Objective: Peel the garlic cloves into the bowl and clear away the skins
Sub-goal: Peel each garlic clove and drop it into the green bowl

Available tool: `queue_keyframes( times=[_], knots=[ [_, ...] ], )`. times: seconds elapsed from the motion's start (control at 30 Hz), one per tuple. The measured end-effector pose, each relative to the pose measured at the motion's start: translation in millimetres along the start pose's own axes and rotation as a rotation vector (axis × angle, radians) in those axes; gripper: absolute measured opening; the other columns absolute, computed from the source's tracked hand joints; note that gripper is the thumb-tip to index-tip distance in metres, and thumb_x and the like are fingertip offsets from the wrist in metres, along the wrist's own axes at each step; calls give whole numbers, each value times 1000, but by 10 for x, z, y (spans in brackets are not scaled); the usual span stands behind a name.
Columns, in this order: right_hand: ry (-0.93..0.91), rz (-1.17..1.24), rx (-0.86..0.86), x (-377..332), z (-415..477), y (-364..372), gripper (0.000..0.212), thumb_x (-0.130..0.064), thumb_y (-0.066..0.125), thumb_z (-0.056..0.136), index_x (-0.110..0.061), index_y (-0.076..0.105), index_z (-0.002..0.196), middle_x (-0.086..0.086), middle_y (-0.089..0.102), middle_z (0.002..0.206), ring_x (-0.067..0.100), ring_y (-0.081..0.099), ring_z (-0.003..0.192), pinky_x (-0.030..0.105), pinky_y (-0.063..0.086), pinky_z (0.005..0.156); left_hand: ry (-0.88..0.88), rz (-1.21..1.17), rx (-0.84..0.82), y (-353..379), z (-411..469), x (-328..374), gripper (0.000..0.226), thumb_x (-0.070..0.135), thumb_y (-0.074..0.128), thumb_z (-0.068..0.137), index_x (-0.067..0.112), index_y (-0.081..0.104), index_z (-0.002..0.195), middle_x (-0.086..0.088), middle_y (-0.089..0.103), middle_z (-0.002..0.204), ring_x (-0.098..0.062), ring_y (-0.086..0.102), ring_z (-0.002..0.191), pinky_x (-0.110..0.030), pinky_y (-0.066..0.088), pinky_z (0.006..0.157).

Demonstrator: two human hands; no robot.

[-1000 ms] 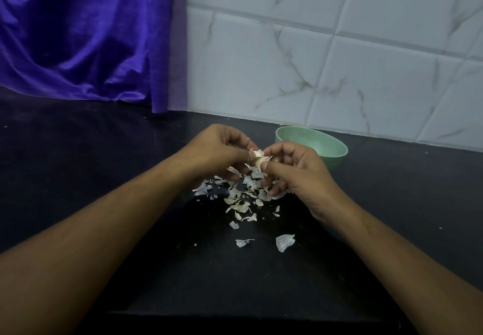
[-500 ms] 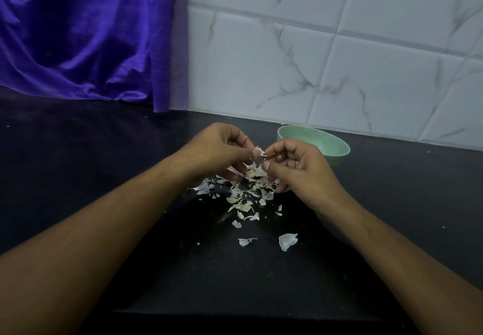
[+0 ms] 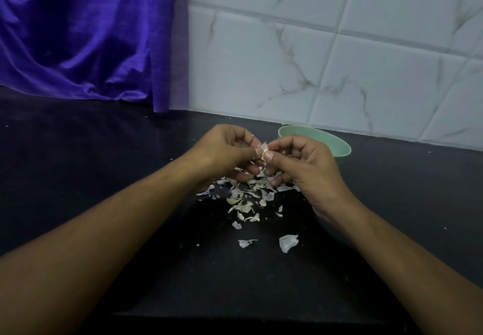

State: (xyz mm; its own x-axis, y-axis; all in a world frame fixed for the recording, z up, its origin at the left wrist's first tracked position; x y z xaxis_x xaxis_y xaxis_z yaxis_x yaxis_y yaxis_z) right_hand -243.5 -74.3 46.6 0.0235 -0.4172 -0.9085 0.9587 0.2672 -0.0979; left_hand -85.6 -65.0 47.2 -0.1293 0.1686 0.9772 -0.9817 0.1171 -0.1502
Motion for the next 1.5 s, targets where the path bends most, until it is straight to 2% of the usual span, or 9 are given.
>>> queue_keyframes(
  times=[0.33, 0.43, 0.53, 0.63, 0.77, 0.97, 1.1, 1.33, 1.5],
  knots=[
    [21, 17, -3, 38, 16, -22, 15, 8, 73, 88, 2, 67, 100, 15, 72, 81, 23, 74, 71, 39, 64, 66, 66, 199, 15, 7, 17, 4, 14, -1, 61, 96, 8, 71, 96, -13, 77, 89, -18, 74, 80, -37, 63, 68],
    [6, -17, 15, 47, 22, -46, 20, 13, 75, 84, -1, 68, 96, 14, 75, 83, 25, 73, 73, 38, 65, 69, 74, 188, 14, 24, -4, 33, 8, 15, 71, 97, 8, 73, 100, -14, 78, 93, -23, 75, 82, -41, 64, 72],
    [-26, -68, -2, 51, 24, -33, 23, 17, 72, 83, -5, 70, 91, 20, 75, 81, 27, 74, 76, 40, 64, 72, 108, 259, 25, 28, -31, 66, 30, 37, 80, 89, 9, 72, 97, -9, 79, 87, -26, 78, 84, -42, 66, 71],
    [-64, -113, -28, 33, 20, 0, 21, 15, 73, 84, -1, 67, 95, 25, 72, 83, 31, 72, 75, 43, 63, 70, 138, 306, 48, 14, -40, 84, 30, 39, 82, 87, 11, 72, 92, -6, 78, 81, -26, 78, 80, -43, 66, 70],
    [-123, -238, -3, -13, 8, 8, 24, 6, 80, 83, -12, 68, 93, 13, 72, 82, 27, 69, 70, 42, 64, 66, 188, 358, 58, -8, -48, 118, 23, 34, 75, 95, 13, 74, 88, -6, 78, 79, -22, 78, 76, -47, 66, 71],
    [-107, -266, 55, -16, 12, -64, 17, -7, 82, 87, -8, 68, 97, 23, 70, 83, 33, 72, 72, 43, 64, 64, 205, 385, 89, -36, -35, 139, 18, 25, 68, 101, 12, 75, 91, -5, 78, 83, -21, 78, 76, -52, 65, 71],
    [-74, -282, 32, 6, 0, -38, 6, -9, 77, 92, -8, 73, 96, 15, 74, 78, 29, 76, 70, 42, 64, 64, 249, 526, 98, -25, -42, 167, 14, 26, 70, 100, 16, 77, 93, 2, 77, 78, -11, 76, 72, -45, 65, 69],
    [-48, -313, 3, 4, -12, -1, 16, -1, 70, 96, -11, 78, 107, 7, 79, 84, 20, 77, 74, 32, 64, 68, 285, 765, 94, 2, -43, 183, 12, 32, 70, 97, 24, 80, 96, 7, 75, 71, 0, 69, 63, -34, 60, 71],
    [-89, -389, 47, -19, -8, -32, 9, -8, 74, 94, -11, 79, 100, 2, 78, 78, 17, 77, 70, 32, 64, 66, 262, 833, 102, 23, -11, 138, 20, 40, 67, 99, 25, 77, 90, 9, 74, 73, -3, 68, 67, -32, 57, 68]
  ],
)
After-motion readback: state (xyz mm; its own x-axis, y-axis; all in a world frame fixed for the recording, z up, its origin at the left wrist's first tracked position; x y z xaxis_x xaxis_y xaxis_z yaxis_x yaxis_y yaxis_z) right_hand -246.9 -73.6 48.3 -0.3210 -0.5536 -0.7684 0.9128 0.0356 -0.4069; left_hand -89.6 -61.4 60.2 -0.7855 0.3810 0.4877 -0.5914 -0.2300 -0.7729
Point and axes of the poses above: each hand's wrist, its own z-axis towards the middle knuckle, its own y-axis out of the palm, x = y × z, the point moved 7 cm from there along z, towards the middle knuckle
